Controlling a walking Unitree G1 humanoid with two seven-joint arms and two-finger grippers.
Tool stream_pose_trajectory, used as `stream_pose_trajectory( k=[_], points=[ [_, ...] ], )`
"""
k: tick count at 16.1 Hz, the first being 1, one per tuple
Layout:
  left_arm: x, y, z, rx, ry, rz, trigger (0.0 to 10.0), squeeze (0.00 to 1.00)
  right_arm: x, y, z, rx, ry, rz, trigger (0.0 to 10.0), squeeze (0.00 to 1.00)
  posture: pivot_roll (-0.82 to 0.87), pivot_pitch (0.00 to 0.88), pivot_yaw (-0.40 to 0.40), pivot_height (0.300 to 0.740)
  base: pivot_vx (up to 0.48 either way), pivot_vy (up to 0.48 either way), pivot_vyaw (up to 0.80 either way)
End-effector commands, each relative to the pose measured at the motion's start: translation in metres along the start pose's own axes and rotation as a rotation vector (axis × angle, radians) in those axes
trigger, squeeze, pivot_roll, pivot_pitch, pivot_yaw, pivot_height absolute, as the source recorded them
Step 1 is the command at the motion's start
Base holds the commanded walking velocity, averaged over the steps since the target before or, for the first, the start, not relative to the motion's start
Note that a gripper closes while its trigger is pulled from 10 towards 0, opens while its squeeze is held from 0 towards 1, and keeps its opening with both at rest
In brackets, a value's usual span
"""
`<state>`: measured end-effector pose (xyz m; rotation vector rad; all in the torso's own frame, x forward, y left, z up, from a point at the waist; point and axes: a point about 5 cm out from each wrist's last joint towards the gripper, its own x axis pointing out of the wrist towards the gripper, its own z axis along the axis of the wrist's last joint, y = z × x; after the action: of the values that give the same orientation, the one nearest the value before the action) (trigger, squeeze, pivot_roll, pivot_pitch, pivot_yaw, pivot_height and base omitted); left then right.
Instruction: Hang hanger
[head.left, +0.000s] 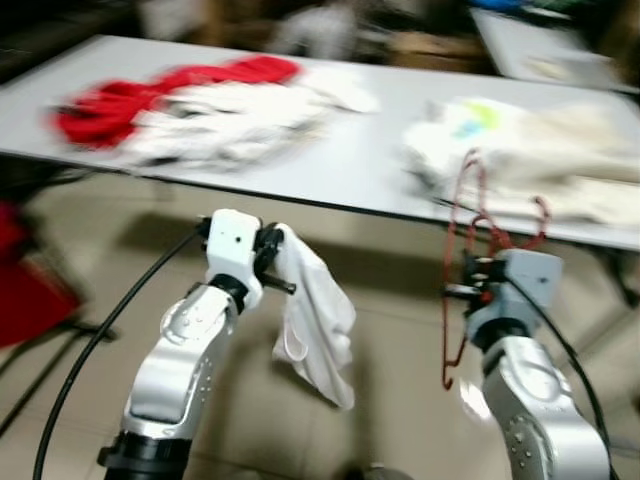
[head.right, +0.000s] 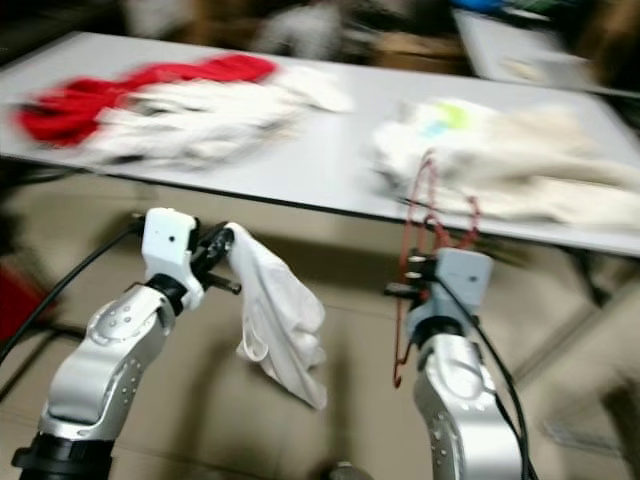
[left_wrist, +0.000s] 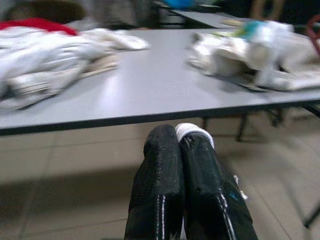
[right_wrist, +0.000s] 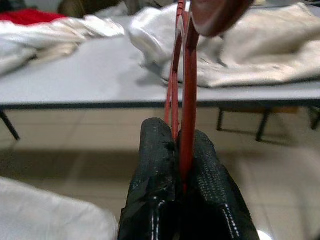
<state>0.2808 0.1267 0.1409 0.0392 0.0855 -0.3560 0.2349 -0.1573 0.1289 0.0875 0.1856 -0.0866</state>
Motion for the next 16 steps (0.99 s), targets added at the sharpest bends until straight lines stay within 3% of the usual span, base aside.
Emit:
stream_pose_trajectory(
  k=[1, 16],
  points=[
    [0.0016, -0.0016, 0.0106, 0.022, -0.047, 0.001, 10.0, 0.0, 0.0008, -0.0019, 0.0009, -0.028, 0.008, -0.007, 10.0, 0.0, 0.01, 0.053, -0.016, 0.74, 0.0, -0.39, -0.52],
    [0.0036, -0.0013, 0.011, 0.017, -0.048, 0.005, 10.0, 0.0, -0.0055, -0.0022, -0.0007, -0.053, 0.038, -0.016, 10.0, 0.0, -0.01, 0.063, -0.003, 0.74, 0.0, -0.403, 0.0]
  ],
)
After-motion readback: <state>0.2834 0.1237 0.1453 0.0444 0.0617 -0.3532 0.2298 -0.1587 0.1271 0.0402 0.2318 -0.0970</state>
